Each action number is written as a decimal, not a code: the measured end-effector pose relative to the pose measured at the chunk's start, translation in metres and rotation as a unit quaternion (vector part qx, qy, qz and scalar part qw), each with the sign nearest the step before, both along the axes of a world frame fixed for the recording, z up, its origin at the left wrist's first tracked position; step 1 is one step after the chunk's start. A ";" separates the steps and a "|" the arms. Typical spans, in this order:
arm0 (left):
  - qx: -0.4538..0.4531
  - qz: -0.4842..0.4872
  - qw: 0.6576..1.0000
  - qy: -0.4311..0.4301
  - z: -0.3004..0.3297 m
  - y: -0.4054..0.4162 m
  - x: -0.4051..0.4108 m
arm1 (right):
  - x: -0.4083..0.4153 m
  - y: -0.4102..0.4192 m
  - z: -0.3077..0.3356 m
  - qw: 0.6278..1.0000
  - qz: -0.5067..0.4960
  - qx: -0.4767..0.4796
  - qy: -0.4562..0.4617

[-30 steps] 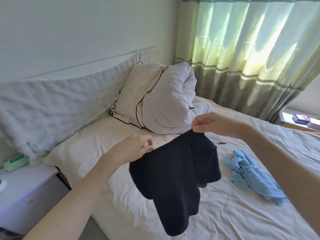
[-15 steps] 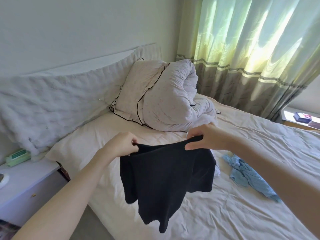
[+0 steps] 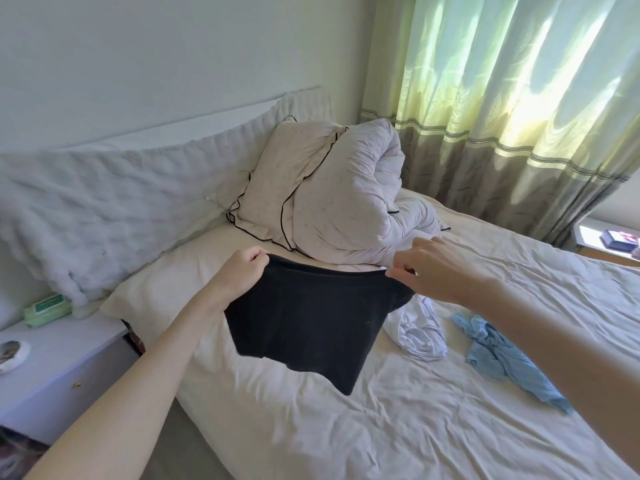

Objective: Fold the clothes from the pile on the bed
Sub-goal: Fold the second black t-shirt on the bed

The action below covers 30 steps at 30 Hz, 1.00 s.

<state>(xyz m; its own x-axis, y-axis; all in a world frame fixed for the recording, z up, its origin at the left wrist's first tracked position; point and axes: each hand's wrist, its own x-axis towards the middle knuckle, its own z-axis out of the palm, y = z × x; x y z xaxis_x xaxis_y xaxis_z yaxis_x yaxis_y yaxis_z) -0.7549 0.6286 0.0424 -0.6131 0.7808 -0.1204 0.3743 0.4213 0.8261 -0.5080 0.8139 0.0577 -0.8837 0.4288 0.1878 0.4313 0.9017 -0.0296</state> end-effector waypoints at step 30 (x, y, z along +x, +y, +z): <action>-0.113 -0.313 0.935 -0.123 0.006 -0.015 0.044 | -0.046 0.004 -0.014 0.761 -0.290 -0.500 0.295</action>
